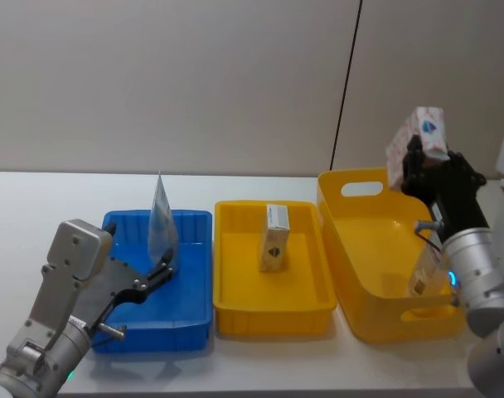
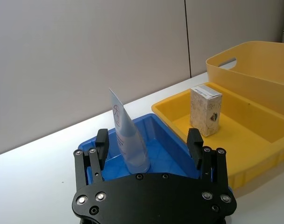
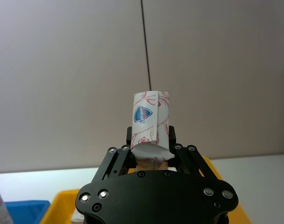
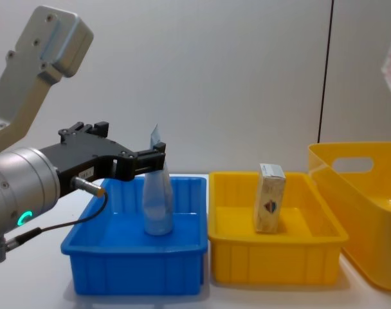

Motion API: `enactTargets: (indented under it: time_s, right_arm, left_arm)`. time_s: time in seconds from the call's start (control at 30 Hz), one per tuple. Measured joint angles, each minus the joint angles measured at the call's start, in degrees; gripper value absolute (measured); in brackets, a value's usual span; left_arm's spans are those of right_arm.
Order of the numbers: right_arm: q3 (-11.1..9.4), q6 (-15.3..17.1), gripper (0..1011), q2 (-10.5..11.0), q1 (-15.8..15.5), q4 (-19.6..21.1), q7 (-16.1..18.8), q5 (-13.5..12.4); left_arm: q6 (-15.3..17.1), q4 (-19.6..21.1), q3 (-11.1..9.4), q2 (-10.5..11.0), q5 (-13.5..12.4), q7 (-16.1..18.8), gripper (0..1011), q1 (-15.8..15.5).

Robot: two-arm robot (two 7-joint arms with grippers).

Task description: Bimanual collaborative sorting of washing and personal care products

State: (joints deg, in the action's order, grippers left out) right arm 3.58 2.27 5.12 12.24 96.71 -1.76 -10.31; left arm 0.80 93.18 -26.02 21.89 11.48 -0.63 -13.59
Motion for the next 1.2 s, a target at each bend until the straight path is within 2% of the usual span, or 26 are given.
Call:
enactTargets:
  time_s: [0.27, 0.57, 0.83, 1.2]
  right_arm:
    - [-1.9, 5.0, 317, 1.4, -1.8, 1.0, -1.0, 1.0]
    - [-2.4, 10.0, 317, 2.6, -2.5, 0.1, -0.9, 2.0]
    - [-1.4, 14.3, 317, 4.0, -2.2, -3.5, 1.0, 2.9]
    - [0.1, 15.8, 317, 4.7, -1.5, -7.2, 3.1, 4.0]
  left_arm:
    - [0.0, 0.0, 0.0, 0.0, 0.0, 0.0, 1002, 0.0]
    - [0.0, 0.0, 0.0, 0.0, 0.0, 0.0, 1001, 0.0]
    - [0.0, 0.0, 0.0, 0.0, 0.0, 0.0, 1002, 0.0]
    - [0.0, 0.0, 0.0, 0.0, 0.0, 0.0, 1001, 0.0]
